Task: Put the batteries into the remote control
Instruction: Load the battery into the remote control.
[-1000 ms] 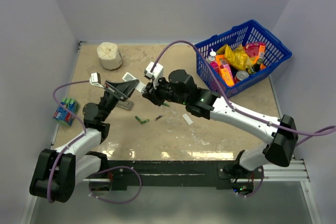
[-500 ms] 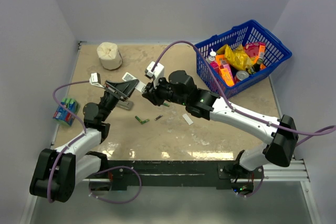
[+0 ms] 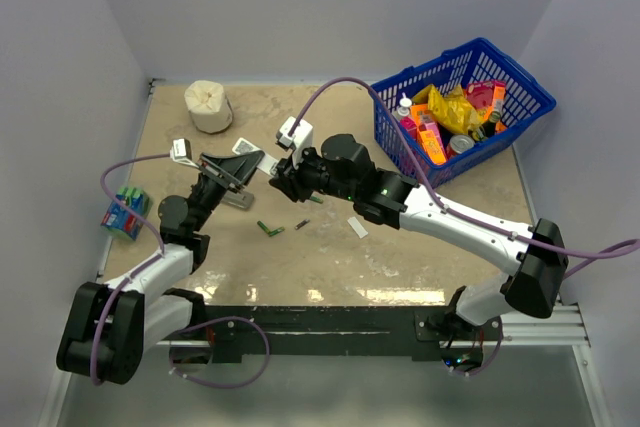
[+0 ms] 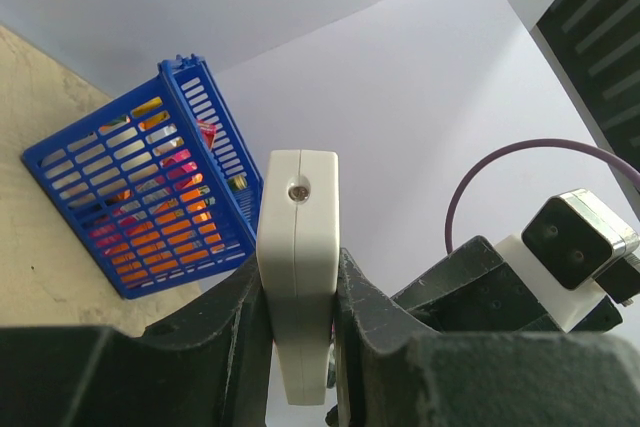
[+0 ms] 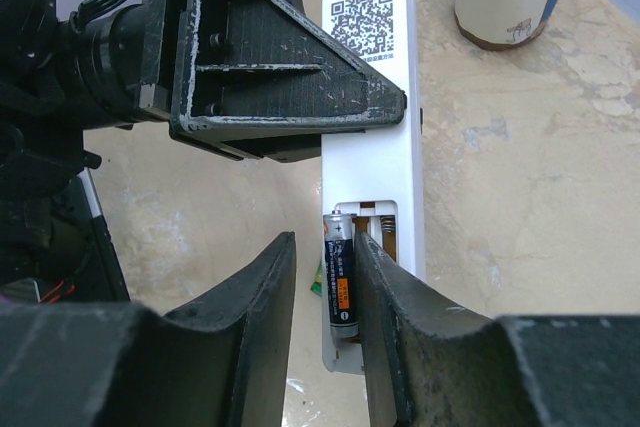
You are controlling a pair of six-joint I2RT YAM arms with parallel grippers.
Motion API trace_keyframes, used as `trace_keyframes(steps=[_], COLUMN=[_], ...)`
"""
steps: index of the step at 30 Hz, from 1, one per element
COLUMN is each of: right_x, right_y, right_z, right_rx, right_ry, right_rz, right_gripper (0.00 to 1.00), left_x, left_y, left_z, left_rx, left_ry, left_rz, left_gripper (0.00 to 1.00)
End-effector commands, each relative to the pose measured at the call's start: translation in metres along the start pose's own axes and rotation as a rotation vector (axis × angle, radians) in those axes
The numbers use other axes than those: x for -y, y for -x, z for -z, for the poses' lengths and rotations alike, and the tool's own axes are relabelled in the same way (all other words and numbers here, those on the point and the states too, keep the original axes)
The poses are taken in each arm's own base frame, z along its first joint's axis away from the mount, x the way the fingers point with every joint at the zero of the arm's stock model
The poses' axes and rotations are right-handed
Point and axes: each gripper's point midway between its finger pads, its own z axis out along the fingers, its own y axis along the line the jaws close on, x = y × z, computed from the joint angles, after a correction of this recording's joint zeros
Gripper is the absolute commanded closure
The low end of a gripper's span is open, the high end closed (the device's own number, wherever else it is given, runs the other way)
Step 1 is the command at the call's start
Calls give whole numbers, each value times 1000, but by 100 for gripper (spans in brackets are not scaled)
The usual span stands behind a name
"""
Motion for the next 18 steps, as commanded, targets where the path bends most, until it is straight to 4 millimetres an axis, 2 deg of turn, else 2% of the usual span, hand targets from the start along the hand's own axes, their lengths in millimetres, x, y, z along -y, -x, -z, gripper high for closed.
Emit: trace_keyframes(steps=[1, 8, 13, 18], right_x=[14, 15, 14, 14], right_y=[1, 9, 7, 13], right_z=[5, 7, 5, 5], right_rx=[8, 22, 29, 60], right_ry=[-60, -64, -64, -66], right_rz=[-6, -8, -22, -31], right_gripper=[66, 73, 82, 85], left_x=[40, 40, 43, 45], left_y=[0, -1, -3, -5], left_z=[0, 0, 0, -1], left_rx=[-5, -11, -16, -19], left_ry=[-147, -148, -154, -158], left_rz=[-22, -21, -13, -5], left_gripper=[100, 100, 100, 100])
